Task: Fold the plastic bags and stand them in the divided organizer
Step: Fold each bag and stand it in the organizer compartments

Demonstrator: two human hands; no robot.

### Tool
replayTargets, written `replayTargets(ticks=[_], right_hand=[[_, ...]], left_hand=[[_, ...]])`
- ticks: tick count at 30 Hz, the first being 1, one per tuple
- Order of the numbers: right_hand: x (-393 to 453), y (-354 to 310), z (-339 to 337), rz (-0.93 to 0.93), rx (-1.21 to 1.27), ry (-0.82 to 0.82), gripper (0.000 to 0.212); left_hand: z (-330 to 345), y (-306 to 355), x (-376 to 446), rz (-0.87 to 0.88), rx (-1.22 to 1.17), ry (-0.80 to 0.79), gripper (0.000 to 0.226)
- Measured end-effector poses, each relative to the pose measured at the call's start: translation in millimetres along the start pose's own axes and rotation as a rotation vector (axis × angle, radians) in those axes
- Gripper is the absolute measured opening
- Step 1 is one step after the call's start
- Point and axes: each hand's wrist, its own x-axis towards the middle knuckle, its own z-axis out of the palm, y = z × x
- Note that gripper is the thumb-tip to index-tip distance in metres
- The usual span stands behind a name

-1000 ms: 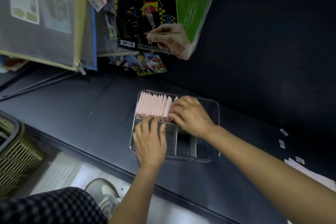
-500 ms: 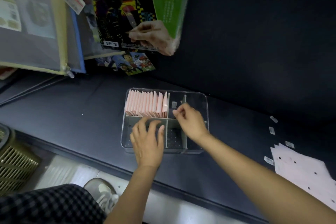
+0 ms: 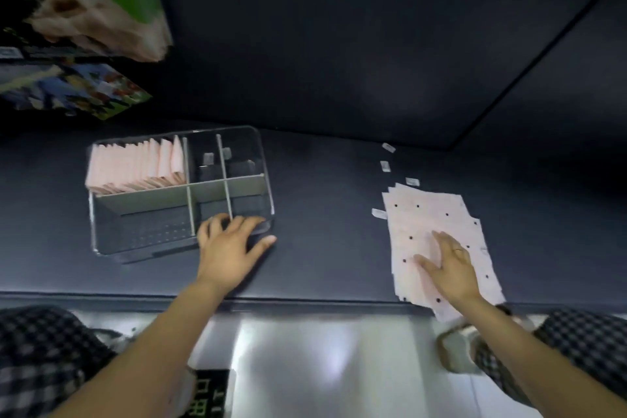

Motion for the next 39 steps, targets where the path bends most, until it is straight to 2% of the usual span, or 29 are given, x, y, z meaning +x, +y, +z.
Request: replayTargets(ticks=[2,4,8,10,15,19,21,23,25,27,29,31,33,35,37,39], right_hand=[[-6.0,30.4,3.9,0.008,-0.043,-0.066,0.066],[-8.4,46.8,7.9,-0.036,-0.013,-0.066,0.057],[-3.4,55.4,11.3,-0.065,0.124,0.099,0.019],[-1.1,55.2,11.5,-0.038,0.190,0.129,0.005],[-2.8,38.1,0.6,-0.018,0.355,0.178,0.009],[-14.5,-9.1,-2.3,-0.188,0.349,0.153,0.007],[-24.3,-36.4,5.6,-0.259,0.366,0.120,0.007],[-35.3,-59.3,16.8,-0.299,0.392,0.081,0.007],[-46.1,-76.7,28.3,-0.300,0.419,0.031,0.008],[-54.8,-88.1,35.9,-0.279,0.484,-0.071,0.008],[-60.4,-91.8,37.1,-0.252,0.593,-0.181,0.011],[-61.4,-85.6,31.0,-0.247,0.662,-0.208,0.016],[-58.8,-70.7,20.0,-0.264,0.625,-0.243,0.024],[-58.6,-51.2,9.6,-0.342,0.434,-0.346,0.043],[-65.0,-33.8,3.9,-0.465,0.154,-0.472,0.072],[-77.7,-22.3,6.0,-0.611,-0.083,-0.489,0.090]], left_hand=[[2.0,2.7,2.7,-0.001,-0.012,0.002,0.094],[3.4,6.3,5.0,0.003,-0.018,0.001,0.092],[5.7,13.1,6.9,0.023,-0.007,-0.008,0.091],[6.7,16.5,6.4,0.034,-0.002,-0.016,0.090],[6.5,28.4,1.6,0.050,-0.010,-0.044,0.088],[1.6,55.2,-17.2,0.079,0.002,0.124,0.068],[4.9,75.6,-33.7,0.117,-0.131,0.132,0.053],[11.5,102.5,-54.9,0.029,-0.456,-0.075,0.039],[18.3,126.8,-73.4,-0.177,-0.824,-0.368,0.052],[25.3,138.7,-82.8,-0.335,-1.042,-0.452,0.061],[26.0,139.7,-85.4,-0.449,-1.145,-0.396,0.059],[24.0,136.0,-82.8,-0.532,-1.124,-0.341,0.058],[19.7,132.5,-80.4,-0.581,-1.130,-0.344,0.056],[12.9,131.9,-78.4,-0.626,-1.227,-0.384,0.045],[8.9,131.2,-75.9,-0.674,-1.306,-0.469,0.028],[5.6,130.2,-74.3,-0.678,-1.360,-0.600,0.020]])
